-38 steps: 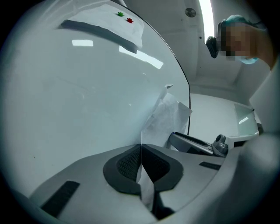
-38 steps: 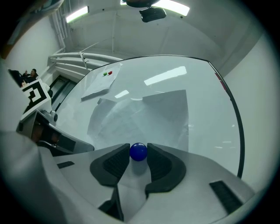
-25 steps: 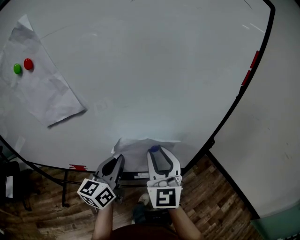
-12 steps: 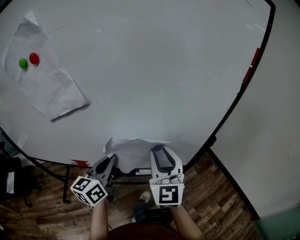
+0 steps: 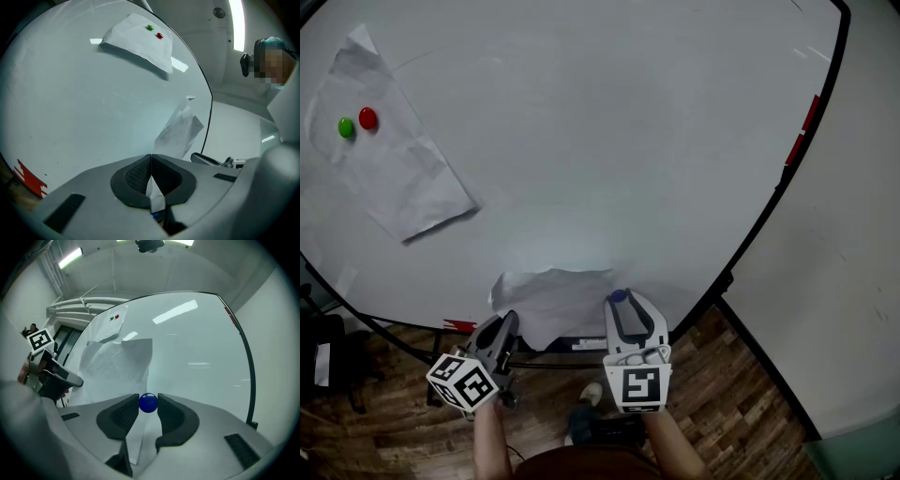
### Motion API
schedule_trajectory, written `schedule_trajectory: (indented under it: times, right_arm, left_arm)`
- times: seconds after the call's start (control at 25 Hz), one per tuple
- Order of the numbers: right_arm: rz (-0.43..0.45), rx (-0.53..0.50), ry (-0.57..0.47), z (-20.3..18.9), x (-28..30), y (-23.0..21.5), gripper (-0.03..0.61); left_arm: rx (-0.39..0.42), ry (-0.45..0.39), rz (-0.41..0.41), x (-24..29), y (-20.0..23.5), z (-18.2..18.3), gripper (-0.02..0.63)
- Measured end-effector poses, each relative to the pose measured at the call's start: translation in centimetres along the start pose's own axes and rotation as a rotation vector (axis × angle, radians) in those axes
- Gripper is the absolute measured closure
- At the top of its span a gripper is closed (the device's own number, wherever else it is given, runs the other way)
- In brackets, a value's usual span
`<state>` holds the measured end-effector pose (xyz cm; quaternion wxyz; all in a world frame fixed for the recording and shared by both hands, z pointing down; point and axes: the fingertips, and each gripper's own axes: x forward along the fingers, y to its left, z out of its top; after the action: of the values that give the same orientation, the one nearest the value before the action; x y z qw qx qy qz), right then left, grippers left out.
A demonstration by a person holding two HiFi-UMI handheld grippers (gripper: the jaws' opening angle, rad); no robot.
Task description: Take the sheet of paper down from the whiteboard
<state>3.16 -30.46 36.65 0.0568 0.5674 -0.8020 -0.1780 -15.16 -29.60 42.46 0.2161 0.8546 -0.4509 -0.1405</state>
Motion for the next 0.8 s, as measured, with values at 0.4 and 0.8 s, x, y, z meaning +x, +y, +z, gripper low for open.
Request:
schedule_trajectory:
  times: [0.4,0.8]
  right_arm:
    - [0.003,0.013,0.013,-0.5,-0.45,-0.45,0.442]
    - [-0.003,0.005,0.02,-0.78,-0.86,-0.77,0.442]
  left_arm:
    - [-0.012,-0.004,0.011,-0.65,0.26,0.38,0.589]
    - [-0.029,-0.025,0.006,-0.75,0.11,0.66,0.589]
